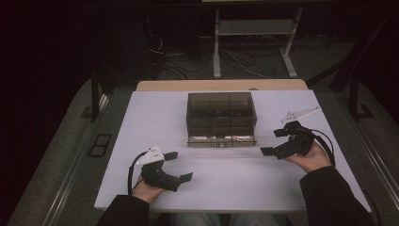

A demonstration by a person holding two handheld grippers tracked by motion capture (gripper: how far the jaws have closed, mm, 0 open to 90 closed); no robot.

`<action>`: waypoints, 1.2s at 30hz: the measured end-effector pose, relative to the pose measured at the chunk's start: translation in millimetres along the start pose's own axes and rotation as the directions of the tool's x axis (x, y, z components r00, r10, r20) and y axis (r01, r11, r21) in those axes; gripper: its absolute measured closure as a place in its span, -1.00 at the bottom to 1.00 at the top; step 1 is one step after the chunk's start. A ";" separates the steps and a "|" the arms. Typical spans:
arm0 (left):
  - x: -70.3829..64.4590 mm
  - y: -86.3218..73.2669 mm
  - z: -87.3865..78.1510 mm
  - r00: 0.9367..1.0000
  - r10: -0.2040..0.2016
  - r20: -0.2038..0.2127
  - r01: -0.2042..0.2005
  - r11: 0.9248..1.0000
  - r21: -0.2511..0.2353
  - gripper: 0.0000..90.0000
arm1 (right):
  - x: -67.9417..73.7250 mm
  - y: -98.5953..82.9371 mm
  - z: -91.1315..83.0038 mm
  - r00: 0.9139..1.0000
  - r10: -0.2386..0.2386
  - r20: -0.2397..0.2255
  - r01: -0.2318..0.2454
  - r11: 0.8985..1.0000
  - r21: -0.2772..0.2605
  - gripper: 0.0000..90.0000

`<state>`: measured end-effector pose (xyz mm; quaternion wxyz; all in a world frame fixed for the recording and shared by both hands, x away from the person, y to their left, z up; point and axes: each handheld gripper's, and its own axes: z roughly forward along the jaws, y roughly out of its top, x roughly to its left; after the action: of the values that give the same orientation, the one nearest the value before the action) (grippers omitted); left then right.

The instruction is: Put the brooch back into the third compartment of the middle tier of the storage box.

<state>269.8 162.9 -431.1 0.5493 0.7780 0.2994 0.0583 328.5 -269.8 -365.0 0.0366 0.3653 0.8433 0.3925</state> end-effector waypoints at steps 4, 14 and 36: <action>0.0 -0.1 0.0 1.000 -0.002 -0.001 0.002 1.000 0.000 -1.00 | 1.0 -6.9 -2.0 1.000 0.008 -0.004 -0.008 1.000 -0.007 -0.99; 0.1 -0.1 0.0 1.000 -0.002 -0.002 0.002 1.000 0.000 -1.00 | 3.8 -26.5 -7.8 0.999 0.033 -0.001 -0.033 0.998 -0.051 -0.99; -0.1 -0.3 -0.3 1.000 -0.002 -0.001 0.002 1.000 0.004 -1.00 | 6.6 -69.7 -4.3 0.996 0.086 0.007 -0.085 0.991 -0.106 -0.99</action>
<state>269.5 163.2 -431.2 0.5477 0.7787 0.3007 0.0576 281.3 -298.0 -408.6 0.0439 0.4007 0.8047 0.4358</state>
